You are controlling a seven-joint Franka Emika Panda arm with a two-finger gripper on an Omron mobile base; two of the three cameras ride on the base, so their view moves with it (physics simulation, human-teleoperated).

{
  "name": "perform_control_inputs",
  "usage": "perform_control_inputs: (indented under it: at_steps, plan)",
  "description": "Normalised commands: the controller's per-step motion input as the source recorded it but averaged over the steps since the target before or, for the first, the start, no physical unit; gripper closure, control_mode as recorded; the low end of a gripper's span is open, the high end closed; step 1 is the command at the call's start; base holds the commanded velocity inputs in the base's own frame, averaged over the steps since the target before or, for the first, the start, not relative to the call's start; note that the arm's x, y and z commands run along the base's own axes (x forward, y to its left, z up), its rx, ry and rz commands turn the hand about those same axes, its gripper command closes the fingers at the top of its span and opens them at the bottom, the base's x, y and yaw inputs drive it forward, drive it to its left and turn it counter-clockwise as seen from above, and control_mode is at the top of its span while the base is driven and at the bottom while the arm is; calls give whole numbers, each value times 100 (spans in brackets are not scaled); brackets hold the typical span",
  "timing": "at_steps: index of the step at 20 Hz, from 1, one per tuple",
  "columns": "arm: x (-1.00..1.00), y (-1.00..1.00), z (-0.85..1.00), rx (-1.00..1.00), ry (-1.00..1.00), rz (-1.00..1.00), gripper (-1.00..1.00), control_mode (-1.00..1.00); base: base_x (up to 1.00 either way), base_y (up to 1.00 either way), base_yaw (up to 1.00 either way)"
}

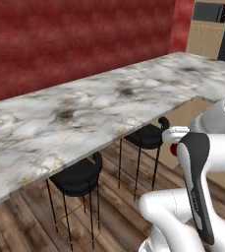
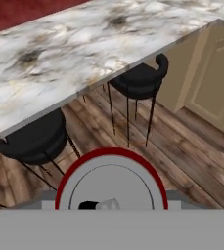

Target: Four empty soda cans are scattered around the kitchen. Gather all the cans and cluster them next to the stove for recycling.

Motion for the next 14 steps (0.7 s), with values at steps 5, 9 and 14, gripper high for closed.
perform_control_inputs:
  at_steps: [5, 9, 14]
  plan:
    - [0, 0, 0, 0, 0, 0, 100, 100, -12, 65, 10]
    - [0, 0, 0, 0, 0, 0, 100, 100, -8, 65, 13]
    - [0, 0, 0, 0, 0, 0, 100, 100, -8, 72, 13]
